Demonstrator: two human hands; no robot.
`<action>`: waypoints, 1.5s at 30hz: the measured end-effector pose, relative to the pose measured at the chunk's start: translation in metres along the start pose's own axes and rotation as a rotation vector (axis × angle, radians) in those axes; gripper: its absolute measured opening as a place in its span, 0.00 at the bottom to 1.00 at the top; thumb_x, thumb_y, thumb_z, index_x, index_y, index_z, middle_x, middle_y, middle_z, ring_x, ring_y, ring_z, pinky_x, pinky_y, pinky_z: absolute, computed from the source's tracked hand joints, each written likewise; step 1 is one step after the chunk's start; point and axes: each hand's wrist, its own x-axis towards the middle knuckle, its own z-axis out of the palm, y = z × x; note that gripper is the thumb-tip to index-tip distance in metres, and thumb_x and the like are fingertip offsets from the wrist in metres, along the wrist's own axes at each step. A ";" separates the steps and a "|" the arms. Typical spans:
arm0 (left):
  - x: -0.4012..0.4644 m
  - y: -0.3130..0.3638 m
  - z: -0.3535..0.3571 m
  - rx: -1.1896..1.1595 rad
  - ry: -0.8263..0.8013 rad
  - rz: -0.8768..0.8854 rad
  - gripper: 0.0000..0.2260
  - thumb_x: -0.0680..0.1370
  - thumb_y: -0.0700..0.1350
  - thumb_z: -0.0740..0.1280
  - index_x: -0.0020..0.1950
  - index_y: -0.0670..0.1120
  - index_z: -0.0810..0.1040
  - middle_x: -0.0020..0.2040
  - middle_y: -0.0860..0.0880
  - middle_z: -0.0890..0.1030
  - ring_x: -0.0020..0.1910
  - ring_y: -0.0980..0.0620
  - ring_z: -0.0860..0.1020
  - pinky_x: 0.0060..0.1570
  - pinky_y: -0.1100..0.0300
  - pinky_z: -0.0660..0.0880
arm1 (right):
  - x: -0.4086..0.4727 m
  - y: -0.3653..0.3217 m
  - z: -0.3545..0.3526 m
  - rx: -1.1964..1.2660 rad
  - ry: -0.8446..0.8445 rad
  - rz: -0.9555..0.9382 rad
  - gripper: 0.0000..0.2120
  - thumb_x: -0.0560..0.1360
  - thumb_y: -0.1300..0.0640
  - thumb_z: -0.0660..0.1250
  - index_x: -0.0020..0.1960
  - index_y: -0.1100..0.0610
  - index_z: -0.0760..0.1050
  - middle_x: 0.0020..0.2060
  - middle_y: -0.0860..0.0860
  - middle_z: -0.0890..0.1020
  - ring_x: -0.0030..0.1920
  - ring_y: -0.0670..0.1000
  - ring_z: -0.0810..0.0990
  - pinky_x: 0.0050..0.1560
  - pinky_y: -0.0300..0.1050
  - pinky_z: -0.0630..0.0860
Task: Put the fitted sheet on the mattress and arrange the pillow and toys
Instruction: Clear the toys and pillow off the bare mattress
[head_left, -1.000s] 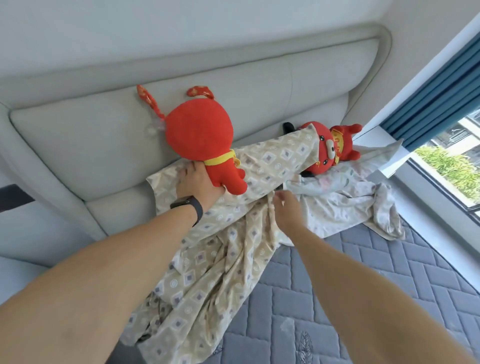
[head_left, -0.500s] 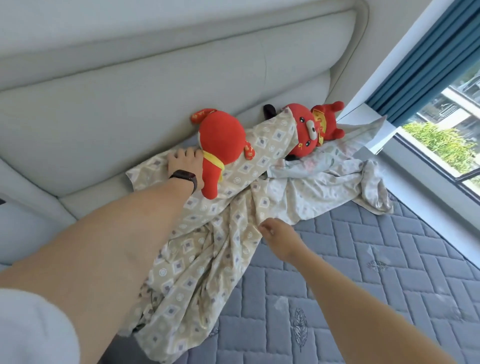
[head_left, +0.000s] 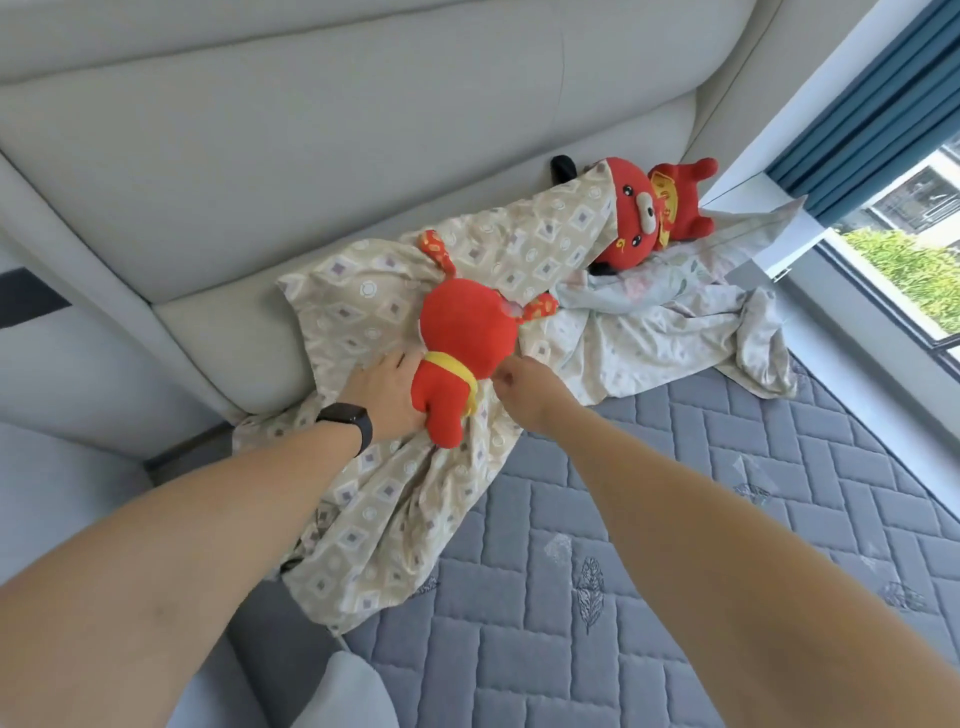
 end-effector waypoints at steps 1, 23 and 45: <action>0.001 -0.010 0.009 0.081 -0.056 -0.003 0.33 0.66 0.58 0.69 0.69 0.53 0.63 0.65 0.49 0.71 0.61 0.42 0.74 0.55 0.45 0.73 | -0.002 0.004 0.004 -0.007 -0.010 -0.004 0.12 0.82 0.56 0.56 0.59 0.57 0.76 0.50 0.52 0.74 0.48 0.54 0.75 0.47 0.46 0.71; 0.005 0.008 0.060 0.251 -0.340 -0.239 0.31 0.74 0.58 0.65 0.74 0.53 0.60 0.65 0.44 0.65 0.66 0.39 0.65 0.59 0.40 0.73 | -0.051 0.057 0.014 -0.015 -0.002 0.148 0.14 0.83 0.54 0.55 0.65 0.53 0.74 0.56 0.51 0.74 0.54 0.53 0.74 0.53 0.47 0.69; -0.052 0.095 0.124 -0.179 -0.331 -0.263 0.27 0.78 0.51 0.67 0.75 0.44 0.66 0.72 0.42 0.72 0.70 0.39 0.70 0.70 0.48 0.67 | -0.102 0.086 0.062 0.218 -0.011 0.209 0.13 0.82 0.57 0.55 0.61 0.54 0.76 0.51 0.51 0.79 0.42 0.51 0.77 0.40 0.44 0.72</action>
